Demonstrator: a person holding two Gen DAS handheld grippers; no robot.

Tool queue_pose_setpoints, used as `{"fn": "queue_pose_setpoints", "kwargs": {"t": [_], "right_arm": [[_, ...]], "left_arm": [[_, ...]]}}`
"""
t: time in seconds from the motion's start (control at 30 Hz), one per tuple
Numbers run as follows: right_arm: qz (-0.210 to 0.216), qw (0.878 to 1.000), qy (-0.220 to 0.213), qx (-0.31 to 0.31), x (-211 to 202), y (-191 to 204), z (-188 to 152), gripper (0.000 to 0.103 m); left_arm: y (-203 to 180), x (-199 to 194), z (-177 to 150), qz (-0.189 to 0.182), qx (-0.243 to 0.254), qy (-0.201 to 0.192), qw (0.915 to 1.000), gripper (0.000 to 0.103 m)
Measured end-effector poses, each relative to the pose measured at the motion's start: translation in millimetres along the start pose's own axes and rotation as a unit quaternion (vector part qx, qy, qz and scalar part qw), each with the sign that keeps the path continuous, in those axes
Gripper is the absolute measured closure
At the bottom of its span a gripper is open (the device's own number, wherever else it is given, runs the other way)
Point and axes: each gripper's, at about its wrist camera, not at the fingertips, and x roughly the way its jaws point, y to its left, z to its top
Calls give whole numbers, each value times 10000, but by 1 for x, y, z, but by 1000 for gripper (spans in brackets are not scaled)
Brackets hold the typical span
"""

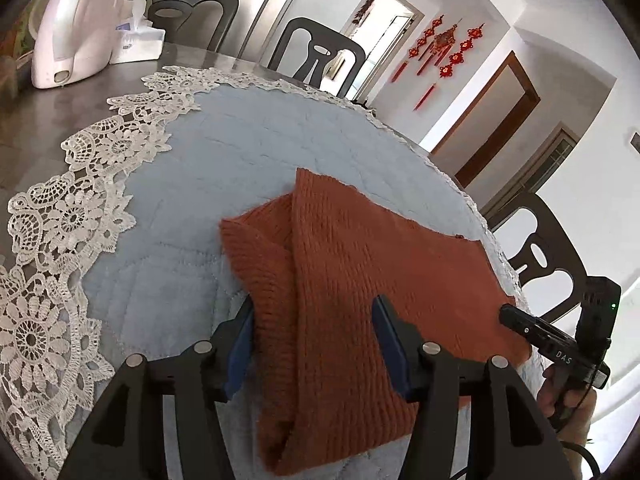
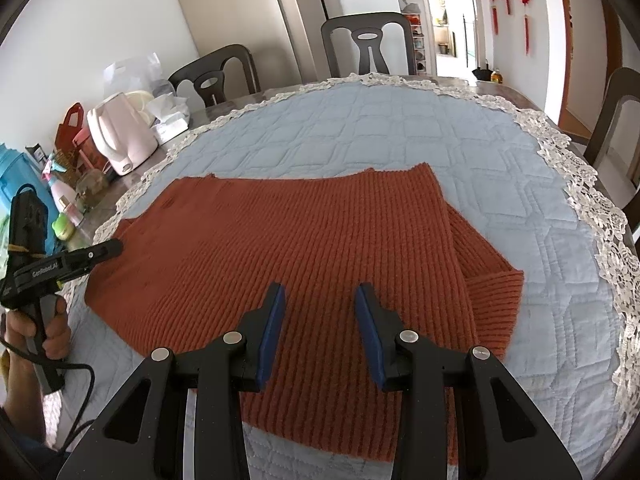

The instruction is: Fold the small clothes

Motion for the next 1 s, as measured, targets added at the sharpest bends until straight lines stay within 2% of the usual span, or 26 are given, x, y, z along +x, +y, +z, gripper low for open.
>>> {"fn": "queue_pose_setpoints", "kwargs": {"t": [0.07, 0.13, 0.2, 0.3, 0.5, 0.73, 0.83, 1.0], "right_arm": [[14, 10000, -12, 22, 0, 0, 0, 65], [44, 10000, -25, 51, -1, -1, 0, 65], [63, 9999, -30, 73, -2, -3, -2, 65], [72, 9999, -46, 95, -4, -5, -3, 65], [100, 9996, -141, 208, -10, -12, -4, 65], [187, 9987, -251, 406, -20, -23, -7, 65], [218, 9979, -286, 531, -24, -29, -9, 65], [291, 9964, -303, 732, -29, -38, -12, 65]], "left_arm": [[-1, 1, 1, 6, -5, -9, 10000, 45], [-4, 2, 2, 55, 57, 3, 10000, 54], [-2, 4, 2, 75, 7, 54, 10000, 72], [2, 5, 4, 19, -109, 92, 9999, 79], [-19, -9, 18, -213, 130, -25, 9997, 82], [-78, -15, 41, -738, 677, -178, 9948, 83], [-103, 3, 41, -947, 892, 14, 9915, 84], [-128, 52, 20, -1054, 1066, 616, 9868, 84]]}}
